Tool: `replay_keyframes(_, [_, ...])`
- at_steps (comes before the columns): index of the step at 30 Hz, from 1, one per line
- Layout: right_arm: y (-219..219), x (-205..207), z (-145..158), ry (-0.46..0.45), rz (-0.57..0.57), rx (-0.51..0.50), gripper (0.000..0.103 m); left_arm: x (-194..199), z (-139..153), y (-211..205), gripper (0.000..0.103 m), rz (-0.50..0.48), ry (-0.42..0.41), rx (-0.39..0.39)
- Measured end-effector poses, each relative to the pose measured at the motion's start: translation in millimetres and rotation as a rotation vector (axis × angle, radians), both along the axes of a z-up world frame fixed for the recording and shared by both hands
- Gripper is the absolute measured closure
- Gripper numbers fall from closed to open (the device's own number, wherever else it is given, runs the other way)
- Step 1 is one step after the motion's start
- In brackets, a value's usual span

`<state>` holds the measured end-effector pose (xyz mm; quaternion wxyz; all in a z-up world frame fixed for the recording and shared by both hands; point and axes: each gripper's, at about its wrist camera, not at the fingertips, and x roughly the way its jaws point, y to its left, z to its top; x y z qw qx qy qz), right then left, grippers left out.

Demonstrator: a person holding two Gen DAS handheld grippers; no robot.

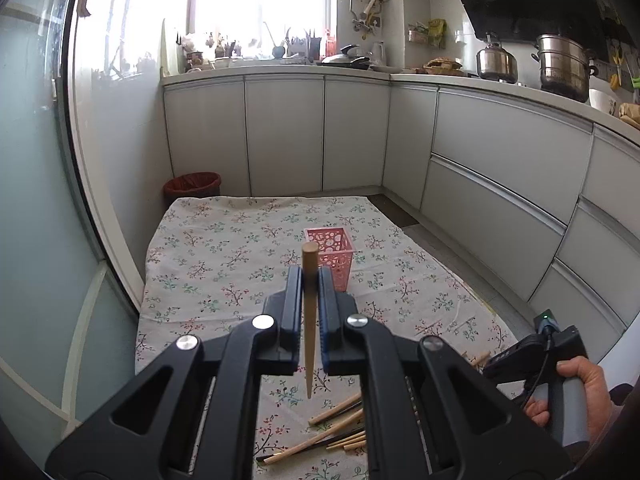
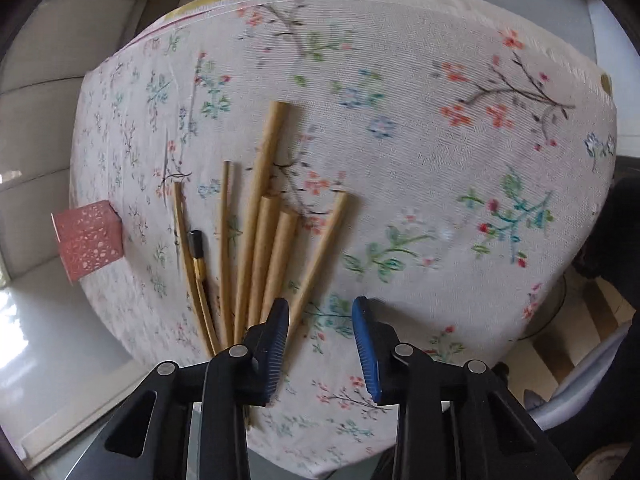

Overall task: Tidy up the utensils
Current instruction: 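Lift the chopstick upright with the left tool while the right tool grasps another chopstick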

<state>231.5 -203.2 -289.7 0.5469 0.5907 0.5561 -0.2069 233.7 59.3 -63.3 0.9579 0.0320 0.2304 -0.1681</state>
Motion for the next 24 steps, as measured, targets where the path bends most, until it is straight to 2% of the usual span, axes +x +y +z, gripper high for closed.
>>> replay_keyframes(4, [12,16,5,0.066,0.019,-0.074,0.074,2,-1,0,0.095,-0.001,0.003,-0.017])
replay_keyframes(5, [15,20,3,0.077,0.028,-0.081,0.093,1,-2,0,0.095,0.000,0.003,-0.020])
replay_keyframes(11, [22,47,6,0.043,0.078,-0.177,0.095,1,-6,10,0.095,0.014,0.026,-0.053])
replay_keyframes(17, [19,67,17,-0.165,0.204,-0.231,0.096,-1,-5,22,0.095,0.030,0.032,-0.105])
replay_keyframes(21, [19,53,57,-0.333,0.316,-0.365,0.096,-5,-1,19,0.095,0.026,0.026,-0.113])
replay_keyframes(24, [21,45,86,-0.440,0.369,-0.423,0.096,-8,2,14,0.095,0.017,0.030,-0.121])
